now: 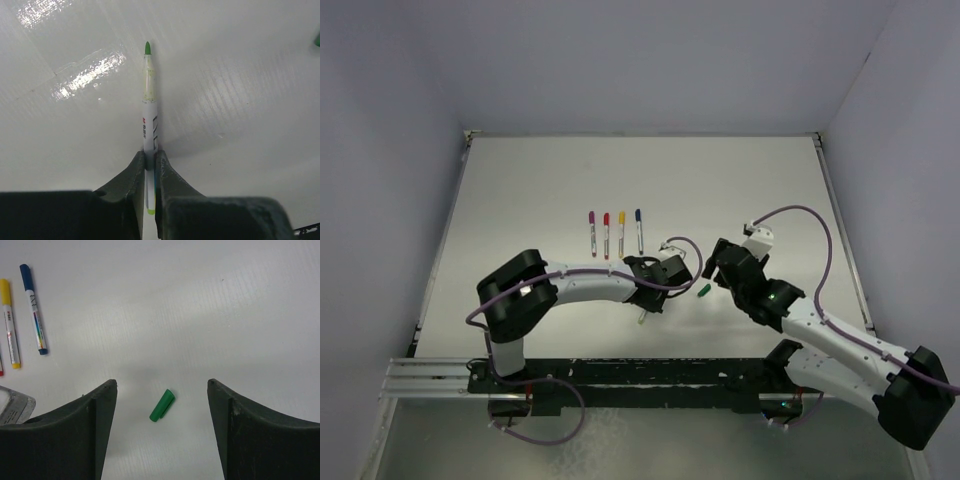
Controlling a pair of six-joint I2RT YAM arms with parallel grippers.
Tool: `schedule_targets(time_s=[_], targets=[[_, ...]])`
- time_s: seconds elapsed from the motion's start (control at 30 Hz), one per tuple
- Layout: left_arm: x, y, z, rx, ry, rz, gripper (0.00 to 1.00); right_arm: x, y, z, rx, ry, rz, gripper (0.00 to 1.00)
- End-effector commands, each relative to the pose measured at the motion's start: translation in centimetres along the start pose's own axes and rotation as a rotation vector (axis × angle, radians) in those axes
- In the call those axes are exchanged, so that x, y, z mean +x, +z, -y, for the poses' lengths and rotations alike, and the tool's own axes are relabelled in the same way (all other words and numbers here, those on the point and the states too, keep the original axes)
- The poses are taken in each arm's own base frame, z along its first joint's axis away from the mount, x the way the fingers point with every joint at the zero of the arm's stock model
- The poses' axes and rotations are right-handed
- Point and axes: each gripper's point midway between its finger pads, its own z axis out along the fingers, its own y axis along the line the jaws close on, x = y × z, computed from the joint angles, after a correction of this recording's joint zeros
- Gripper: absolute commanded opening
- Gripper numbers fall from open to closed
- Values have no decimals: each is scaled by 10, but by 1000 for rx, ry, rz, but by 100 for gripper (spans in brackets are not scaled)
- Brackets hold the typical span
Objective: Insert the pens into the pen caps
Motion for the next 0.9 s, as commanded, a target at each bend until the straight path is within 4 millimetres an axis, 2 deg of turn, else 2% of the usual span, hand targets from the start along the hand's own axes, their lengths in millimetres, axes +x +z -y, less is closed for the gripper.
schedule_targets(time_s=[0.0,0.03,0.13,0.3,0.4,0.57,0.77,0.87], targets=[[57,25,-28,-101,82,-179,3,-11,0,-9,-12,52,26,74],[57,26,-29,-103,84,-178,0,-10,0,-10,-16,54,18,74],[55,23,-30,-104,82,-162,0,1,2,-11,-23,61,-19,72],[40,7,-29,-63,52,-80,0,14,10,-11,1,24,-66,60],[24,-11,-26,-18,27,0,0,23,14,-17,-1,12,-112,55],[-2,-48,-32,18,-19,141,0,32,19,-17,16,18,-146,54],[-24,-88,-42,69,-54,299,0,44,22,-18,27,18,-186,54],[-29,-103,-49,85,-64,362,0,52,25,-17,34,13,-214,54]])
